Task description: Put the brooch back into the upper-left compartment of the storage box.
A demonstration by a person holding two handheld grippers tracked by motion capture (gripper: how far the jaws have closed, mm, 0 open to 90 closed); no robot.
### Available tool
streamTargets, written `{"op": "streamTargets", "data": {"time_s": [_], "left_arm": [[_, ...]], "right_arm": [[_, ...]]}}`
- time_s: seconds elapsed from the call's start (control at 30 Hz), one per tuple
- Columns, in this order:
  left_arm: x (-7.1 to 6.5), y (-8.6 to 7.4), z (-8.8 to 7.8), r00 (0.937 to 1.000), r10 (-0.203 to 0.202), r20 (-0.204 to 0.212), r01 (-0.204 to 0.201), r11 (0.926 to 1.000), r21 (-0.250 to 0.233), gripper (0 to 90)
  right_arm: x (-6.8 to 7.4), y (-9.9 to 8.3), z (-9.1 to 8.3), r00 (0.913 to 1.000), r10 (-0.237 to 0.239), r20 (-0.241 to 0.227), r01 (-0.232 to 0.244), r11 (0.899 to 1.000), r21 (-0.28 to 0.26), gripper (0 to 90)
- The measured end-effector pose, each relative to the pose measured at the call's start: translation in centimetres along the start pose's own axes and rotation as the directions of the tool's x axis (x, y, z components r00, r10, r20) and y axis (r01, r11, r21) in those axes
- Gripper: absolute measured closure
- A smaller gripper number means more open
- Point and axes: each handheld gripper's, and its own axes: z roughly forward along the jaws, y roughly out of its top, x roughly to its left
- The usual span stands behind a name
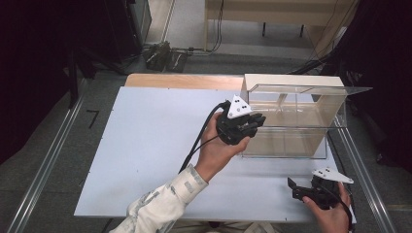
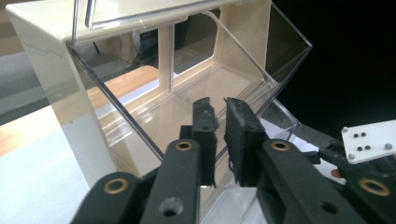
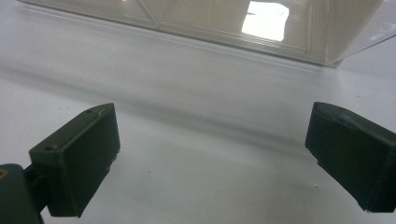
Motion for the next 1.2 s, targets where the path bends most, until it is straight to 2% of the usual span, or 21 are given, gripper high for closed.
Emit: {"op": "streamTargets", "data": {"time_s": [0.23, 0.33, 0.4, 0.67, 0.97, 1.2], "left_arm": [[-0.1, 0.1, -0.4, 1.0000, 0.002, 0.004, -0.002, 0.9999, -0.013, 77.3], [-0.2, 0.1, -0.9, 1.0000, -0.005, 0.008, 0.005, 0.9997, -0.024, 69.9], [-0.1, 0.0, -1.2, 0.9999, -0.006, 0.008, 0.006, 0.9997, -0.025, 69.8], [0.2, -0.8, -2.5, 0.9996, -0.025, 0.013, 0.025, 0.9988, -0.043, 62.3], [1.5, -2.6, -4.1, 0.9987, -0.051, -0.002, 0.051, 0.9969, -0.061, 54.6], [2.3, -4.1, -5.5, 0.9971, -0.049, -0.058, 0.045, 0.9970, -0.063, 44.4]], "right_arm": [[0.0, 0.0, 0.0, 1.0000, 0.000, 0.001, 0.000, 1.000, -0.001, 1.4], [0.0, 0.0, 0.0, 1.0000, -0.004, 0.001, 0.004, 1.000, 0.002, 1.4], [0.0, 0.0, 0.0, 1.0000, -0.003, 0.001, 0.003, 1.000, 0.001, 1.4], [0.0, 0.0, 0.0, 1.0000, -0.002, 0.005, 0.002, 1.000, 0.003, 1.4], [0.1, 0.0, 0.1, 1.0000, -0.004, 0.008, 0.004, 1.000, 0.003, 1.4], [0.1, 0.0, 0.1, 0.9999, -0.002, 0.010, 0.002, 1.000, 0.003, 1.4]]}}
